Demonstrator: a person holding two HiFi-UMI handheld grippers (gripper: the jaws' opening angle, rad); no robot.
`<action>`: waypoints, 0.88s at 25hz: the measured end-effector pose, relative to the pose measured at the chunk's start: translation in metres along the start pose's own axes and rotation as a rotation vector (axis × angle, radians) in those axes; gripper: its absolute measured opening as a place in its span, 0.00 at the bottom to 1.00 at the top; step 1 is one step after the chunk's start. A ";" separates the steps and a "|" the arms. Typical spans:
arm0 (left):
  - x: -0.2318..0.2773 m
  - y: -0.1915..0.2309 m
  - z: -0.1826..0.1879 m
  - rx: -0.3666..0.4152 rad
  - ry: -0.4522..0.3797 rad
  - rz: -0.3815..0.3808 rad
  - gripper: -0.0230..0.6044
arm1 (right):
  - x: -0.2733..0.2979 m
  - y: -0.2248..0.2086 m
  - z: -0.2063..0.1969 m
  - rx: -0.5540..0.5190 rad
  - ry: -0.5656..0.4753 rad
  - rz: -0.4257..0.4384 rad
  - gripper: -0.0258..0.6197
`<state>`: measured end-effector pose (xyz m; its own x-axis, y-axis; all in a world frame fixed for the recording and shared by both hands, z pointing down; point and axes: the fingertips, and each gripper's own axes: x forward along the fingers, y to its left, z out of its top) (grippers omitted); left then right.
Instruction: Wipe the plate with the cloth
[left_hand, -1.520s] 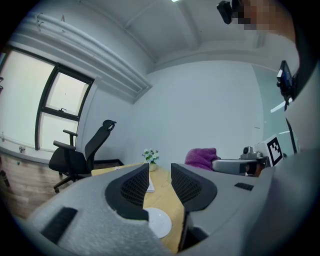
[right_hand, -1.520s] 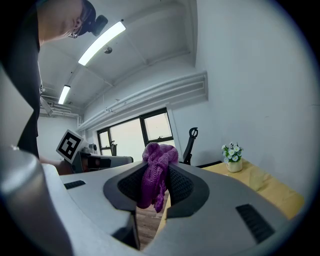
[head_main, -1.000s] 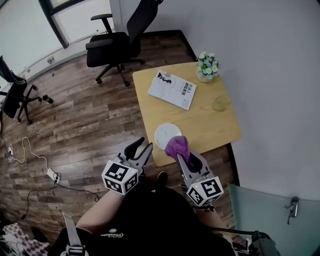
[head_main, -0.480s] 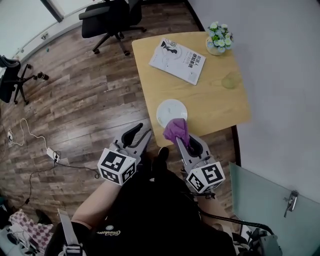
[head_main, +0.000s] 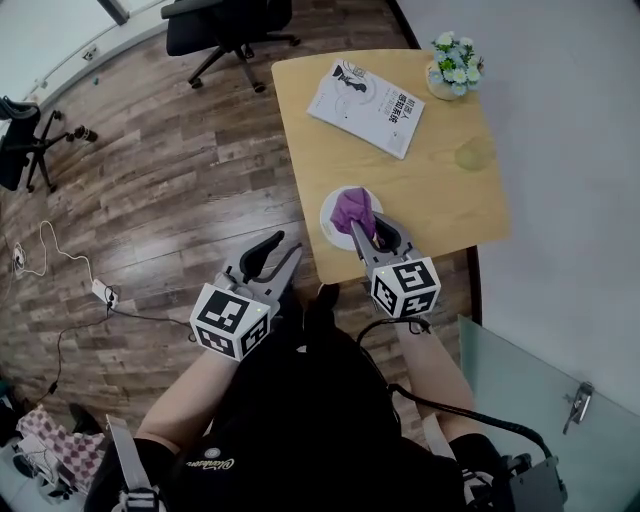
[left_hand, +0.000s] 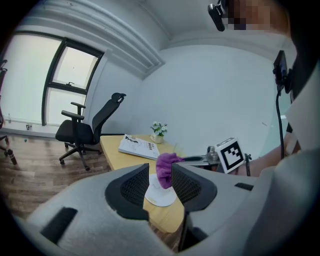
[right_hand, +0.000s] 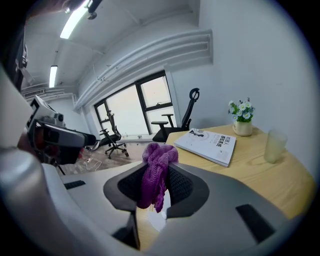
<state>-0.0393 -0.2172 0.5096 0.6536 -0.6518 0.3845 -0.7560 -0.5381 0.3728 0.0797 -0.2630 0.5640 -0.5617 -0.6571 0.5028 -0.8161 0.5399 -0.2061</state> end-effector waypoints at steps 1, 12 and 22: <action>-0.001 0.002 0.000 -0.001 0.000 0.005 0.26 | 0.011 -0.003 -0.006 -0.007 0.025 -0.001 0.19; -0.008 0.017 -0.004 -0.014 0.009 0.038 0.26 | 0.084 -0.024 -0.027 -0.105 0.162 -0.035 0.18; -0.006 0.021 -0.004 -0.026 -0.001 0.043 0.26 | 0.086 -0.013 -0.042 -0.123 0.193 -0.009 0.19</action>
<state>-0.0586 -0.2226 0.5186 0.6203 -0.6749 0.3997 -0.7823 -0.4954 0.3775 0.0476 -0.3043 0.6448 -0.5079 -0.5557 0.6582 -0.7917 0.6023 -0.1025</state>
